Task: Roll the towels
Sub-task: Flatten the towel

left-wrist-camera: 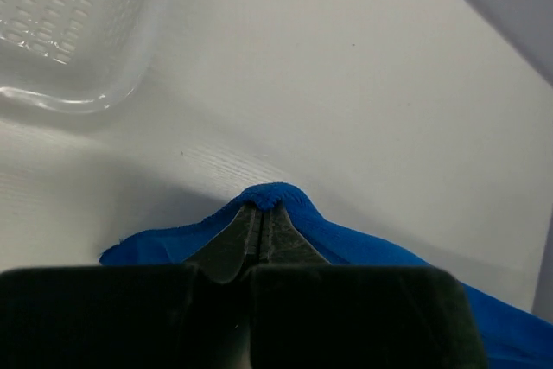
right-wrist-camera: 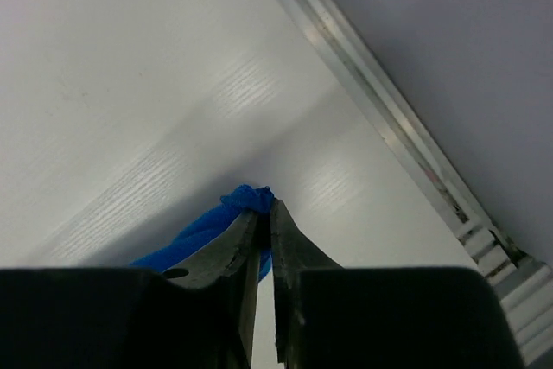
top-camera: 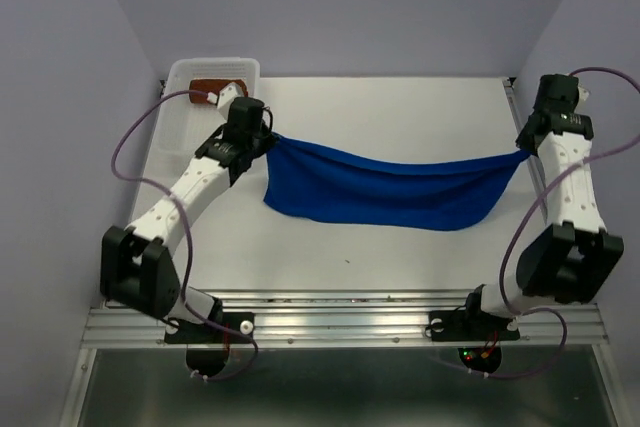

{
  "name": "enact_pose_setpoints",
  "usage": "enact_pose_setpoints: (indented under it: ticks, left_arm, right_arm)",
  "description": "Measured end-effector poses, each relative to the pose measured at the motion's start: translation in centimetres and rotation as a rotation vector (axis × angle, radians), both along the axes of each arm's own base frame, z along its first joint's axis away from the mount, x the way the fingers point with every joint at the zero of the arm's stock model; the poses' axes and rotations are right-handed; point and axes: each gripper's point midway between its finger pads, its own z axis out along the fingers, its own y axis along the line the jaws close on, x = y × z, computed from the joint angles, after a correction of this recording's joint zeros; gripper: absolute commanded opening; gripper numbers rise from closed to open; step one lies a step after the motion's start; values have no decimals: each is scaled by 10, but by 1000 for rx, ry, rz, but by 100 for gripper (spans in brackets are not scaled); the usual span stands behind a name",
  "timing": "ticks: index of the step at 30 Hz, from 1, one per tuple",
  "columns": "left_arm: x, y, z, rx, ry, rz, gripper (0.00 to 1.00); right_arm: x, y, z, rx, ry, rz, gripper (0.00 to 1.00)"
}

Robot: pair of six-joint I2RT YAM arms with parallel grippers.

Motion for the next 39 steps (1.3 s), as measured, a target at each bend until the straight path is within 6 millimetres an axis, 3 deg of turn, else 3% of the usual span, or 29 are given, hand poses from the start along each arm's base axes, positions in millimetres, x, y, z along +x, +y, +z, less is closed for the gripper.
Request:
enact_pose_setpoints:
  ticks: [1, 3, 5, 7, 9, 16, 21, 25, 29, 32, 34, 39]
  left_arm:
    - [12, -4, -17, 13, 41, -2, 0]
    - [35, -12, -49, 38, 121, -3, 0]
    - [53, -20, -73, 54, 174, -9, 0]
    - [65, -23, -90, 67, 216, -8, 0]
    - [73, -27, -100, 73, 233, -8, 0]
    - [73, -30, -103, 67, 240, -25, 0]
    - [74, -33, -102, 64, 237, -40, 0]
    - [76, -37, -102, 56, 236, -62, 0]
    - [77, -40, -103, 52, 237, -73, 0]
    - [77, -39, -104, 54, 240, -71, 0]
    - [77, -38, -104, 54, 241, -69, 0]
    - [77, -36, -105, 56, 246, -64, 0]
  right_arm:
    - [16, -1, -24, 28, 55, 20, 21]
    - [45, -1, -60, 78, 136, 63, 45]
    - [75, -1, -84, 121, 177, 106, 83]
    - [101, -2, -108, 153, 214, 141, 100]
    - [120, -4, -119, 163, 215, 169, 100]
    - [121, 6, -113, 191, 160, 223, 100]
    - [132, 21, -119, 258, 124, 284, 100]
    - [154, 22, -139, 296, 125, 295, 98]
    - [173, 17, -170, 311, 155, 288, 84]
    - [182, 12, -190, 310, 182, 281, 75]
    - [185, 9, -201, 303, 200, 281, 75]
    - [193, 2, -214, 278, 218, 290, 70]
